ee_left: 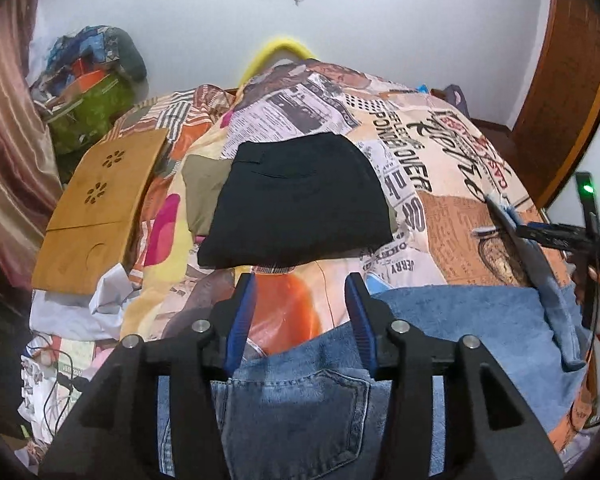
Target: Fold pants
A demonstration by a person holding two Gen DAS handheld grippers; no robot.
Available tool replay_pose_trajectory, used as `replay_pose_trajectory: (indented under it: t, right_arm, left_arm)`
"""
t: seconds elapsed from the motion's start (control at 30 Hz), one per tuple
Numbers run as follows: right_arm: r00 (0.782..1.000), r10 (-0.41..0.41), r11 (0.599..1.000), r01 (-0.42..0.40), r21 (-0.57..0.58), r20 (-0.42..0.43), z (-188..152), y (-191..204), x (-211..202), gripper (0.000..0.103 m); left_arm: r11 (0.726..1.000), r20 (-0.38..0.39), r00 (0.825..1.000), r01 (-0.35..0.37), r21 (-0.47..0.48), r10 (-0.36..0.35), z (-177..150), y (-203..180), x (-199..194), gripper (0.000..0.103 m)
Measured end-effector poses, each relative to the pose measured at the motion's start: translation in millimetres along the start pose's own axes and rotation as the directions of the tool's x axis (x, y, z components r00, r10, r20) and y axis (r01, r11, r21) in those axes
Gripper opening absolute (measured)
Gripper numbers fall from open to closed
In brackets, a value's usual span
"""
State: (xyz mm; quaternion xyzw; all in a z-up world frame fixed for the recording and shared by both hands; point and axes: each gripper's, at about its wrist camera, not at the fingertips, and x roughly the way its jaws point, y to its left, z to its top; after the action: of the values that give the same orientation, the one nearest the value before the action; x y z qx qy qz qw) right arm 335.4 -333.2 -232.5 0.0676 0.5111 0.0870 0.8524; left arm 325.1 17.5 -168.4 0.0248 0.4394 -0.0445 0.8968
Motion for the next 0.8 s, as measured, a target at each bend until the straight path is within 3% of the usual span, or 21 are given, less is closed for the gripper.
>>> replay_pose_trajectory:
  t: [0.1, 0.17, 0.23, 0.47, 0.67, 0.8]
  right_arm:
    - [0.997, -0.027, 0.999, 0.025, -0.027, -0.079, 2.2, -1.4, 26.2, 0.049]
    - [0.993, -0.027, 0.999, 0.023, -0.029, -0.117, -1.1, -4.8, 36.7, 0.036]
    - [0.992, -0.024, 1.0, 0.023, -0.013, -0.124, -6.2, -9.8, 36.0, 0.016]
    - [0.999, -0.017, 0.999, 0.015, 0.044, 0.049, -10.7, -38.7, -42.8, 0.012]
    - [0.971, -0.067, 0.994, 0.045, 0.099, 0.231, -41.6, -68.5, -155.7, 0.01]
    - [0.956, -0.085, 0.988, 0.045, 0.146, 0.279, -68.9, -93.2, -198.3, 0.009]
  left_arm:
    - [1.0, -0.012, 1.0, 0.005, 0.017, -0.005, -3.5, -4.3, 2.9, 0.046]
    - [1.0, -0.015, 1.0, 0.005, 0.03, -0.004, -5.6, -7.6, 1.9, 0.046]
    - [0.999, -0.014, 1.0, 0.001, 0.037, -0.001, -5.1, -10.3, -0.1, 0.047]
    - [0.999, 0.009, 1.0, 0.02, 0.044, -0.021, -3.8, -27.8, -25.9, 0.052]
    - [0.996, 0.016, 0.998, 0.057, 0.075, -0.059, -17.6, -59.5, -49.4, 0.062]
    - [0.993, -0.019, 0.996, 0.086, 0.085, -0.084, -36.9, -80.8, -51.9, 0.063]
